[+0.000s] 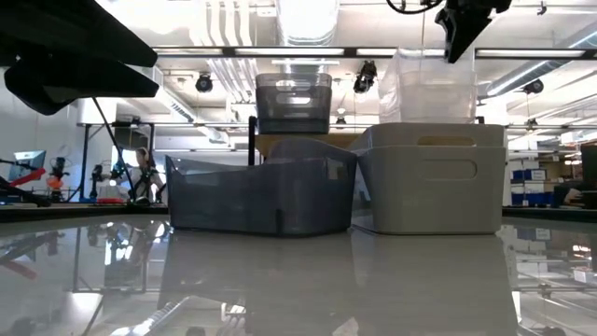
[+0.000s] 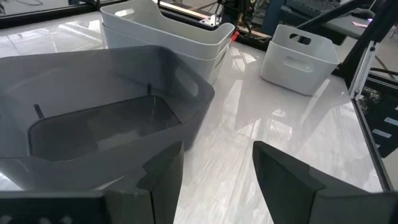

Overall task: Stack baskets on shelf by color
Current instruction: Stack the transparent bin on top of the transparent bins on the shelf

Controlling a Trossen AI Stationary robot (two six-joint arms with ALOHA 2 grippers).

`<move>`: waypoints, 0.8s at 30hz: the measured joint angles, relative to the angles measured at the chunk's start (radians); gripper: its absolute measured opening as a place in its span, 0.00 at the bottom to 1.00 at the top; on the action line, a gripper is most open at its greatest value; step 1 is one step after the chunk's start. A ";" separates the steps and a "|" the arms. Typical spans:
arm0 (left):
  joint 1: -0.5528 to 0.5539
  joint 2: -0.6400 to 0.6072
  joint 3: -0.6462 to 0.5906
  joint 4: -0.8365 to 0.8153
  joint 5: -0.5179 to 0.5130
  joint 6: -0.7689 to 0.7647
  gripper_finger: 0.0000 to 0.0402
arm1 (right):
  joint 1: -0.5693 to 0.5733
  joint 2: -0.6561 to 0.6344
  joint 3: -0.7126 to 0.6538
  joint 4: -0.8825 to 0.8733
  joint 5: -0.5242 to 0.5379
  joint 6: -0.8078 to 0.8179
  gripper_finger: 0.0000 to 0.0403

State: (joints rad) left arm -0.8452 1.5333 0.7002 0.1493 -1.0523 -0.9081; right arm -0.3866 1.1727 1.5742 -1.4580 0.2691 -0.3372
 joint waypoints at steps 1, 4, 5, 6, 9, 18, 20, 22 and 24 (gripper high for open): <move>0.000 0.000 0.000 0.000 0.000 0.000 0.44 | 0.000 0.000 0.000 0.000 0.000 -0.001 0.35; 0.000 0.000 0.000 0.000 0.000 0.000 0.44 | 0.000 0.000 0.004 -0.006 0.008 -0.019 0.42; 0.000 0.000 0.000 0.000 0.000 0.000 0.44 | 0.000 0.000 0.011 -0.009 0.018 -0.022 0.44; 0.000 0.000 0.000 0.000 0.000 0.000 0.44 | 0.000 0.000 0.024 -0.010 0.022 -0.014 0.46; 0.000 0.000 0.000 0.000 0.001 0.000 0.44 | 0.002 0.000 0.070 -0.025 -0.026 0.073 0.48; 0.003 0.000 0.000 0.000 0.000 0.000 0.44 | 0.002 -0.039 0.041 0.196 -0.086 0.345 0.36; 0.004 0.000 0.000 0.000 0.001 0.000 0.44 | 0.002 -0.042 -0.015 0.258 -0.085 0.372 0.31; 0.003 0.000 0.000 0.000 0.001 0.000 0.44 | 0.002 -0.042 -0.076 0.308 -0.086 0.391 0.26; 0.003 0.000 0.000 0.000 0.000 0.000 0.44 | 0.007 -0.041 -0.131 0.357 -0.086 0.391 0.21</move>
State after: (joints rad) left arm -0.8417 1.5333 0.7006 0.1493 -1.0519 -0.9080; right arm -0.3793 1.1320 1.4431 -1.1007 0.1831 0.0534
